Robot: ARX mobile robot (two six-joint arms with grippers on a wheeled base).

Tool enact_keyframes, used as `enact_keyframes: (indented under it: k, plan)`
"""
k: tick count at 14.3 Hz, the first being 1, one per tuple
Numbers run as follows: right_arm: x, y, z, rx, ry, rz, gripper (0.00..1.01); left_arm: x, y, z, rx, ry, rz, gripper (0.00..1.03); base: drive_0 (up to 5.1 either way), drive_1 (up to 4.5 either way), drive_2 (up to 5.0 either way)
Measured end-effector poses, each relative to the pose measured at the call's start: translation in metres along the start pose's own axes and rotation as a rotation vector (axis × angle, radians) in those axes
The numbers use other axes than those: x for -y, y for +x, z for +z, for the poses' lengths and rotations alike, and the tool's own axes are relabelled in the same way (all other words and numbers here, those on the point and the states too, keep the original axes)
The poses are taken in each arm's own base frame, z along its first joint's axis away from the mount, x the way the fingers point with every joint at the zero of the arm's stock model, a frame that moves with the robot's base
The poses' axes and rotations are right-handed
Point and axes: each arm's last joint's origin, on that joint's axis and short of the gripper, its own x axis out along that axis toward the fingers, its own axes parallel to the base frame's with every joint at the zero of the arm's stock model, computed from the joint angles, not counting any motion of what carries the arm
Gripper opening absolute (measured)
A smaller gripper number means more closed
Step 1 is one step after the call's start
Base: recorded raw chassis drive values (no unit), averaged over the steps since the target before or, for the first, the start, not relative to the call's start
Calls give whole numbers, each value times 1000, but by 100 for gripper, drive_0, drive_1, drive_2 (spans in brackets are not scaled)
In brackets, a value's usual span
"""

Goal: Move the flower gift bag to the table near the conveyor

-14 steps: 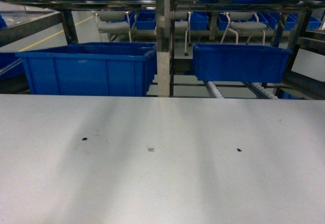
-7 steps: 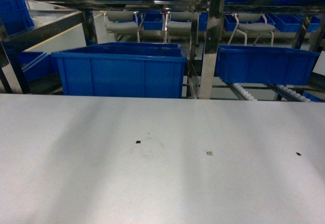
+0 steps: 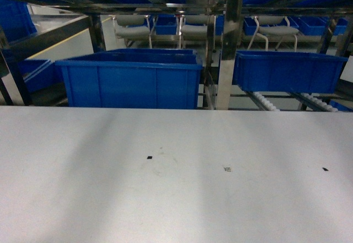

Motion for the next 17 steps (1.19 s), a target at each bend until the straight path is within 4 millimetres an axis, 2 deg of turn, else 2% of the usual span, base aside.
enact_keyframes:
  k: [4,13,17]
  plan:
    - [0,0,-1,-7,1,0,2,0,0,-1,-5,2,0,2,6,431,-419]
    - [3,4,-2,8,-8,12,2,0,0,-1,-6,3,-1,2,0,0,0]
    - [11,33,-36,-37,-28,93,2,0,0,-1,-6,3,-1,2,0,0,0]
